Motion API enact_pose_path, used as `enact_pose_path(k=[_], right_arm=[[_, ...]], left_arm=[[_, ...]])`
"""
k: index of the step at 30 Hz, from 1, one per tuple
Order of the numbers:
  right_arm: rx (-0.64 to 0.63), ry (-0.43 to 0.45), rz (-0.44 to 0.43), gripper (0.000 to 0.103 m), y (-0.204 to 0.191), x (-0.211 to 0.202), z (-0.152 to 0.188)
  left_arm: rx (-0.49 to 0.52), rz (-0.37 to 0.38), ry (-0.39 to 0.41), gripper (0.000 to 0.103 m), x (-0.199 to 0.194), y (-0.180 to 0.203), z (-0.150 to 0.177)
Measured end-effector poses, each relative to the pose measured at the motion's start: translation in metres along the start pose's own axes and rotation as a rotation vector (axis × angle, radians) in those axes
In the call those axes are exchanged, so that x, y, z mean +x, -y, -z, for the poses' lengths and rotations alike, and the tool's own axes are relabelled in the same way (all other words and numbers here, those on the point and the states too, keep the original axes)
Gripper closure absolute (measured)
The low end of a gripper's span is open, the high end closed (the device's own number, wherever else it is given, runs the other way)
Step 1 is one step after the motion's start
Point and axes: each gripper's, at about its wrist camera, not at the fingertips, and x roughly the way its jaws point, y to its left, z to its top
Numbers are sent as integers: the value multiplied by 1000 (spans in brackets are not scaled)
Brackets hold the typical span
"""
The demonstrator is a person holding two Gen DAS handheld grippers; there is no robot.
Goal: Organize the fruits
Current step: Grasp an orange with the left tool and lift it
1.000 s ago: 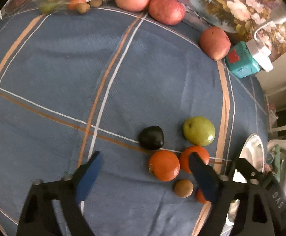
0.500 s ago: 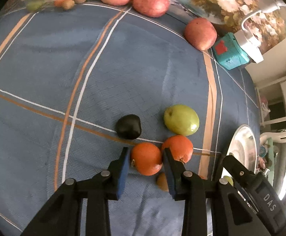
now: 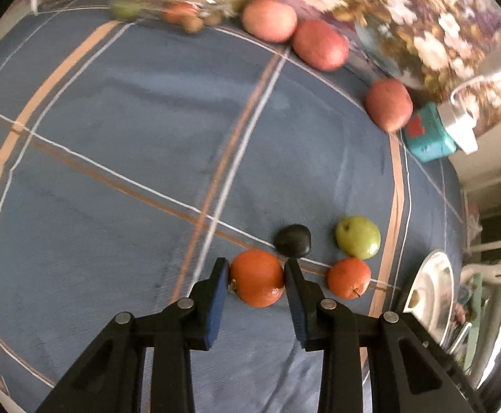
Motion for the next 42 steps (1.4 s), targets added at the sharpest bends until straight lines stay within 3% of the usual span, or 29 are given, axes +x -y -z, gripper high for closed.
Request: enact_pose_path(k=[5, 14, 19, 29, 37, 42], right_arm=[[-43, -18, -29, 2, -18, -9, 14], [31, -77, -10, 2, -18, 2, 32], [130, -115, -16, 2, -6, 14, 36], [329, -84, -10, 2, 22, 31, 38], [282, -71, 85, 0, 8, 43, 29], [218, -87, 158, 0, -17, 53, 30]], left_arm=[[-4, 16, 19, 68, -15, -4, 4], [-34, 11, -16, 68, -10, -14, 7], [-21, 19, -14, 68, -15, -14, 8], [-29, 10, -14, 68, -13, -15, 9], [-31, -75, -9, 68, -10, -24, 9], [-41, -64, -22, 68, -7, -25, 11]])
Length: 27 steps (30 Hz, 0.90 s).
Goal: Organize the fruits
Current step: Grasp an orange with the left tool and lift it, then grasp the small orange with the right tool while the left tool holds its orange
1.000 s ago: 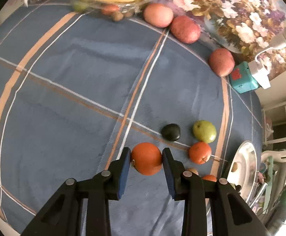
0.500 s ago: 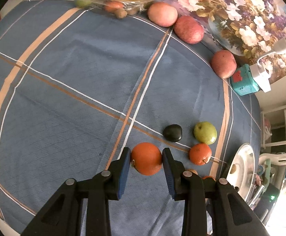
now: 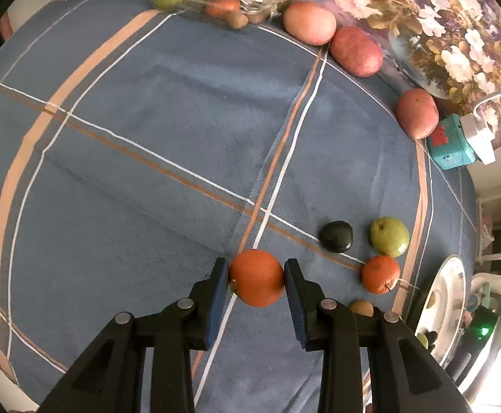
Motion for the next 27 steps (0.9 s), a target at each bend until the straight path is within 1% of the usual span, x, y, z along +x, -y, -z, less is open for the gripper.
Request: enact_pose_path(k=[3, 7, 9, 11, 12, 13, 17, 19, 21, 22, 23, 24, 25, 27], right_arm=[[-5, -6, 30, 0, -8, 3, 0], [37, 6, 42, 0, -12, 5, -3], [45, 37, 43, 0, -16, 7, -7], [43, 78, 44, 0, -17, 6, -2], [38, 90, 43, 0, -16, 3, 7], [34, 95, 41, 0, -17, 3, 8], [33, 44, 36, 1, -16, 3, 6], [49, 36, 44, 8, -13, 1, 1], [68, 53, 42, 24, -6, -4, -5], [69, 59, 26, 29, 1, -6, -3], [64, 62, 0, 44, 1, -9, -4], [53, 64, -33, 64, 0, -13, -4], [36, 60, -75, 66, -2, -15, -5], [28, 46, -93, 66, -5, -18, -5]], left_arm=[[-2, 6, 0, 68, 0, 0, 0], [-12, 11, -3, 68, 1, -2, -1], [-10, 13, -7, 68, 1, -2, -1], [-9, 14, -10, 68, 1, -2, 0], [-9, 15, -11, 68, 2, -2, -1], [-11, 17, -12, 68, 2, -2, -1], [-11, 23, -14, 68, 2, -2, -2], [-9, 25, -14, 68, 3, -1, -2], [-6, 27, -13, 68, 3, -1, -2], [-5, 28, -12, 68, 2, -1, -2], [-4, 28, -12, 68, 2, -1, -3], [-4, 29, -12, 68, 2, -1, -3], [-4, 30, -12, 68, 2, -1, -3], [-5, 33, -11, 68, 2, -1, -4]])
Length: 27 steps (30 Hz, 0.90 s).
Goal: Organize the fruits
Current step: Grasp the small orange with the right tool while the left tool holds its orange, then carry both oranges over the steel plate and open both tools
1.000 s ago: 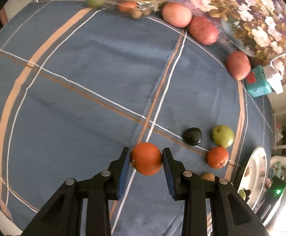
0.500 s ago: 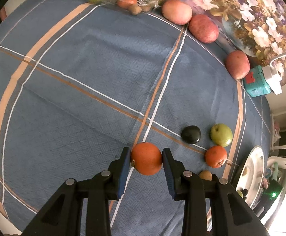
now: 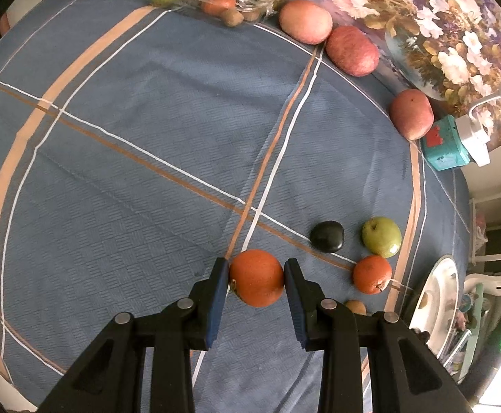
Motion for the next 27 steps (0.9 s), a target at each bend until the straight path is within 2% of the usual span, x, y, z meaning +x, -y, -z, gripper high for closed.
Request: enact_pose_path(k=[4, 9, 11, 21, 27], right_arm=[[-2, 23, -55, 66, -4, -17, -3], [-91, 161, -74, 66, -13, -56, -9], [-103, 187, -72, 66, -15, -65, -7], [-147, 228, -25, 66, -5, -74, -11], [-132, 222, 0, 66, 7, -73, -20]], left_arm=[[8, 12, 11, 68, -4, 3, -1], [14, 26, 26, 68, -10, 7, -3], [21, 32, 30, 68, -12, 8, -3], [59, 56, 39, 68, -12, 31, 0], [109, 66, 27, 68, -5, 56, 8]])
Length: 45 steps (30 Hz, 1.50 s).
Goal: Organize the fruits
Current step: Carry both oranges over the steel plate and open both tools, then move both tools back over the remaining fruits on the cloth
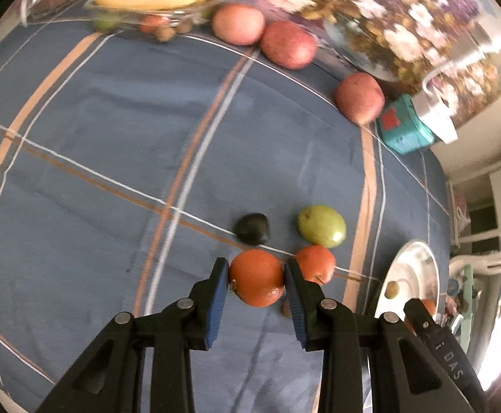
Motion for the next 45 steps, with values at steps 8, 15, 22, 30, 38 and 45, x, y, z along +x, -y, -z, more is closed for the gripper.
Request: enact_pose_path(k=[8, 15, 22, 30, 38, 45], right_arm=[[114, -14, 23, 66, 49, 7, -26], [258, 19, 149, 66, 123, 12, -45], [279, 29, 98, 66, 145, 19, -50], [179, 37, 56, 65, 130, 34, -56], [127, 86, 55, 55, 125, 27, -59], [115, 95, 39, 55, 121, 22, -57]], left_arm=[[187, 84, -26, 68, 10, 64, 18], [337, 165, -41, 68, 21, 118, 39], [446, 167, -54, 68, 38, 149, 55], [472, 154, -88, 51, 53, 157, 59], [466, 147, -74, 38, 46, 153, 56], [387, 3, -50, 14, 39, 127, 44]])
